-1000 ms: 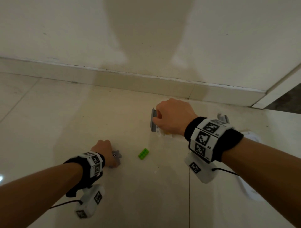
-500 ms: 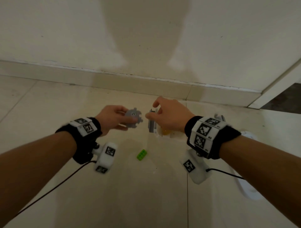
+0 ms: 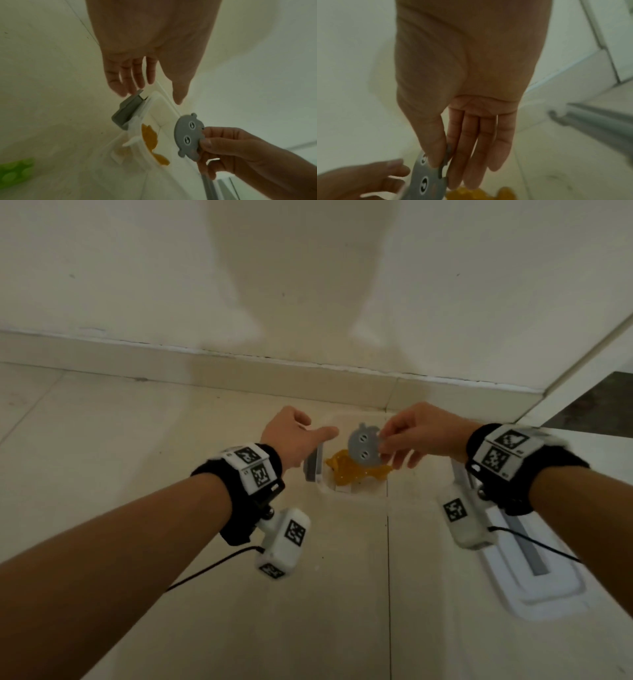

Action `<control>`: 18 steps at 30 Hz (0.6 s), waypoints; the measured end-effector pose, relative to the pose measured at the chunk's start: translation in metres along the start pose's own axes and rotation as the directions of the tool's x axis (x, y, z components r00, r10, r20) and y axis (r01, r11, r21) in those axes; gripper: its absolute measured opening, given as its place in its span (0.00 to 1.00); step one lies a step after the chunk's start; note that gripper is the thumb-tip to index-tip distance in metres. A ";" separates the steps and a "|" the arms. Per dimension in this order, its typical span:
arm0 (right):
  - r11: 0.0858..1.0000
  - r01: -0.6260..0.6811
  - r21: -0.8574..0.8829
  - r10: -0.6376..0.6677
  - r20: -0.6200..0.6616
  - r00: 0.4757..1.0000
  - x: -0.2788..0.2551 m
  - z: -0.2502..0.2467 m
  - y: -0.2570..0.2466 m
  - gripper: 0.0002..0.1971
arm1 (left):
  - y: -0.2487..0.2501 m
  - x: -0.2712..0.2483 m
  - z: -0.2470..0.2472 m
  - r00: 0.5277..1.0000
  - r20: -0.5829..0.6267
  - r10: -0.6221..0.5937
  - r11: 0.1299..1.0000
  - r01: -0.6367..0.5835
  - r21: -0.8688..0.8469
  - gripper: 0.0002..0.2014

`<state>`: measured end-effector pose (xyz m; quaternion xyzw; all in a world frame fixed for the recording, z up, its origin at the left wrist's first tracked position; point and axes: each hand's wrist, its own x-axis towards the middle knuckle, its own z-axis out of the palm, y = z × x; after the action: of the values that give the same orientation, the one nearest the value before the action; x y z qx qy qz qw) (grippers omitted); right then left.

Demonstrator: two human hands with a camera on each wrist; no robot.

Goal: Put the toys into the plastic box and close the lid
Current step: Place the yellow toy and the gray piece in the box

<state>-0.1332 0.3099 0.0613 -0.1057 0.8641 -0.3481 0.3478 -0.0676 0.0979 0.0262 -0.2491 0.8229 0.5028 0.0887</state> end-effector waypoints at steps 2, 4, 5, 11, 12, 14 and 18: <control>0.982 -0.055 -0.181 0.058 0.013 0.998 0.002 -0.003 0.017 0.05 | -0.007 0.000 0.007 0.997 0.053 -0.053 0.991 0.045 0.130 0.39; 0.935 -0.116 -0.336 0.140 0.047 0.989 0.004 0.001 0.030 0.06 | -0.010 0.001 0.011 0.993 0.075 -0.087 0.976 0.070 0.206 0.41; 0.912 -0.143 -0.384 0.183 0.071 0.981 0.005 0.005 0.034 0.07 | -0.010 0.001 0.013 0.991 0.079 -0.107 0.978 0.090 0.190 0.38; 0.847 -0.187 -0.498 0.267 0.095 0.959 0.018 0.026 0.034 0.10 | -0.013 0.002 0.008 0.982 0.114 -0.151 0.987 0.144 0.072 0.22; 0.840 -0.187 -0.510 0.271 0.095 0.958 0.020 0.028 0.033 0.10 | -0.015 0.004 0.003 0.981 0.115 -0.155 0.987 0.148 0.066 0.27; 0.833 -0.182 -0.522 0.275 0.106 0.955 0.023 0.035 0.031 0.11 | -0.021 0.006 -0.006 0.978 0.132 -0.162 0.986 0.156 0.051 0.32; 0.852 -0.176 -0.494 0.278 0.142 0.950 0.026 0.046 0.032 0.11 | -0.033 0.002 -0.019 0.949 0.255 -0.184 0.975 0.209 -0.073 0.27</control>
<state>-0.1193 0.2974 0.0022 -0.1202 0.8879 -0.0689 0.4386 -0.0505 0.0683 0.0085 -0.2695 0.7507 0.5586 0.2274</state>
